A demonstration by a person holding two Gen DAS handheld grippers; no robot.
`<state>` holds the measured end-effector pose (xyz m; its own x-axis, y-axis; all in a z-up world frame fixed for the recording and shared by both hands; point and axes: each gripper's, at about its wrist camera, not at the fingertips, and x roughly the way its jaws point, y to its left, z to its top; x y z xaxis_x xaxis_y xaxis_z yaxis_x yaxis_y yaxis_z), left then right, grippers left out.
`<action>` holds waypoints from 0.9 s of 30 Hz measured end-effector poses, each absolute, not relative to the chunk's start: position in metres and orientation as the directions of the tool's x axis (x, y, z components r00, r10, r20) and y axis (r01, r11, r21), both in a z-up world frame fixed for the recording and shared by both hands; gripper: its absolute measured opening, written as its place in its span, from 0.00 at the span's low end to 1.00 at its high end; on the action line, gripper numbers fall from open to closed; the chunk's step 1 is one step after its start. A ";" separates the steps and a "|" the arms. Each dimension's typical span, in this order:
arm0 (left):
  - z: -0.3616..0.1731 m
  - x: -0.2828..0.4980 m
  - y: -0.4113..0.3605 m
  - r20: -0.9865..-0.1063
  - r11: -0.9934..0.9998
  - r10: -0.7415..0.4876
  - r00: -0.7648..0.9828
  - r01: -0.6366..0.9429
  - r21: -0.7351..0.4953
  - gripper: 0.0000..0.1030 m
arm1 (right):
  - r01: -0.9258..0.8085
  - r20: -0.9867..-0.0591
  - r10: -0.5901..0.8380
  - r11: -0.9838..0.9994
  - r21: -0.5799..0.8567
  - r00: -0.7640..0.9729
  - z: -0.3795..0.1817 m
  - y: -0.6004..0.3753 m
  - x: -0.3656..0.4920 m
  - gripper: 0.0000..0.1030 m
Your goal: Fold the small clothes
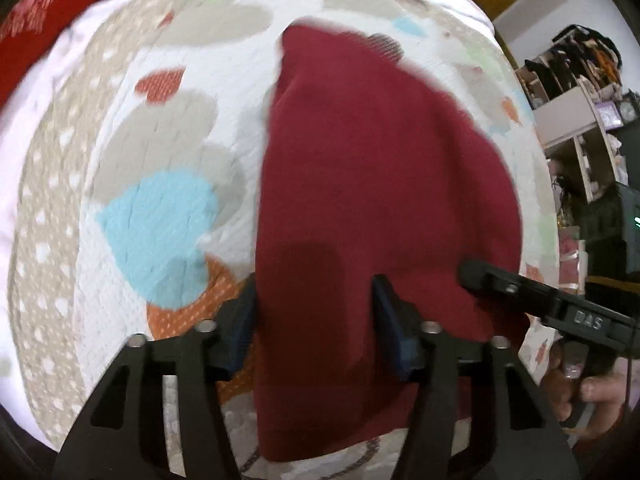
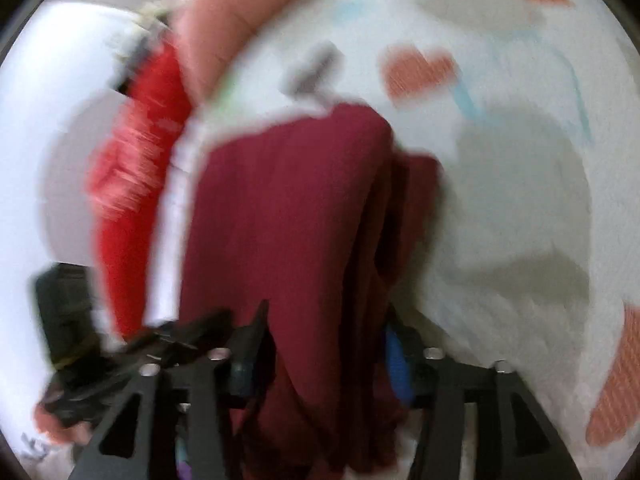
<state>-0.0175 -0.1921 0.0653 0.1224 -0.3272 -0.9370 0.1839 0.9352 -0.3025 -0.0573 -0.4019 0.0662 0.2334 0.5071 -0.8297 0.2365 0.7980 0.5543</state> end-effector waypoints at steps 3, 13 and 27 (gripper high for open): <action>0.075 -0.020 -0.191 -0.944 0.948 -0.292 0.153 0.177 -0.264 0.63 | 0.216 -0.853 0.443 0.836 0.504 0.277 0.092 -0.401 -0.066 0.53; 0.106 -0.026 -0.191 -0.950 0.973 -0.171 0.261 0.200 -0.120 0.63 | -0.047 -0.914 0.311 0.950 0.310 0.260 0.111 -0.345 -0.057 0.31; 0.147 -0.042 -0.193 -0.950 0.980 -0.112 0.290 0.188 -0.059 0.62 | 0.096 -0.921 0.168 0.972 0.214 0.352 0.185 -0.329 -0.082 0.49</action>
